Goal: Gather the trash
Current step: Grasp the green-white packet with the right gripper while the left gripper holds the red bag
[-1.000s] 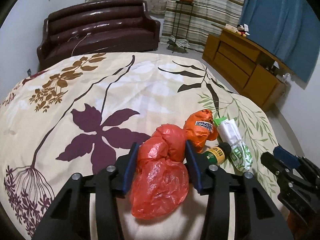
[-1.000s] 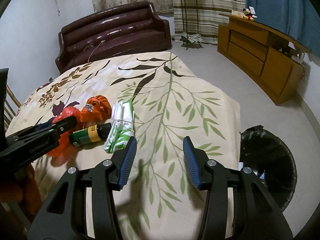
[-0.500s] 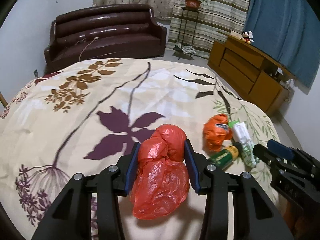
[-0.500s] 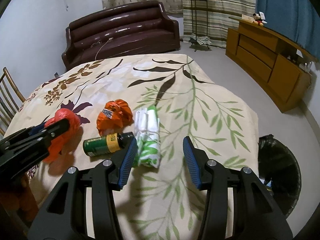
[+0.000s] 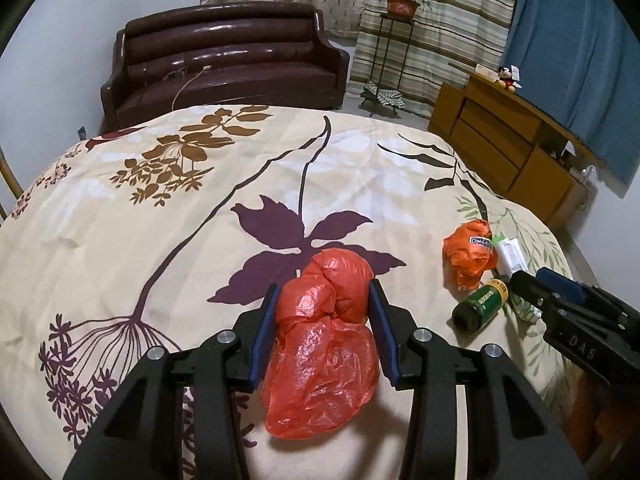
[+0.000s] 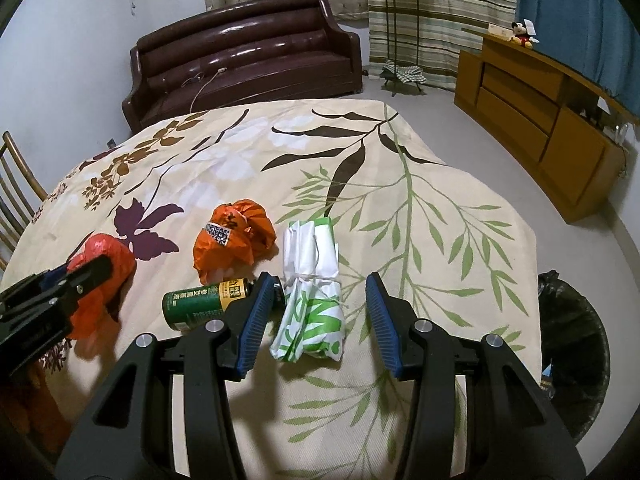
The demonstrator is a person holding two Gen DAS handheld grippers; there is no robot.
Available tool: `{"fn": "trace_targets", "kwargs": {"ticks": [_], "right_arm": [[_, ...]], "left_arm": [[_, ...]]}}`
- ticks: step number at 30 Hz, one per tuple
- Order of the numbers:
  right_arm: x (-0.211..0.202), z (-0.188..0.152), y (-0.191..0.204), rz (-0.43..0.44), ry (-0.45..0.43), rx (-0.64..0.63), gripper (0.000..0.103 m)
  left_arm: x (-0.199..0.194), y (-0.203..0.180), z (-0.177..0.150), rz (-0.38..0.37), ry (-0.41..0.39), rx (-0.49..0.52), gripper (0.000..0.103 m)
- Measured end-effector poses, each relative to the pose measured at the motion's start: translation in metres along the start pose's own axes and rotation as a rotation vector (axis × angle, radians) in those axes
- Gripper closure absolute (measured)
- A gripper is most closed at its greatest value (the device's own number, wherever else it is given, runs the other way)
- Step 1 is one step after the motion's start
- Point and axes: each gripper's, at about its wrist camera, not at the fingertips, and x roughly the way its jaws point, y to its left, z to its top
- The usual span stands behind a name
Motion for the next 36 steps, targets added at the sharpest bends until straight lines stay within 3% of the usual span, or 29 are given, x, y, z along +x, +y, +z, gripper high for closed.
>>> {"fn": "trace_targets", "kwargs": {"ticks": [14, 16, 30, 36], "right_arm": [[0.008, 0.0, 0.0, -0.015, 0.02, -0.012, 0.059], [0.01, 0.001, 0.002, -0.012, 0.027, -0.021, 0.07], [-0.004, -0.004, -0.003, -0.021, 0.005, -0.018, 0.071], [-0.024, -0.016, -0.021, -0.039, -0.013, 0.011, 0.071]], "left_arm": [[0.001, 0.001, -0.001, -0.003, -0.003, -0.003, 0.059], [0.001, 0.001, -0.001, -0.002, -0.003, -0.004, 0.059], [-0.001, -0.001, -0.003, -0.01, -0.004, -0.006, 0.059], [-0.012, -0.022, -0.012, -0.036, -0.008, 0.007, 0.059]]}}
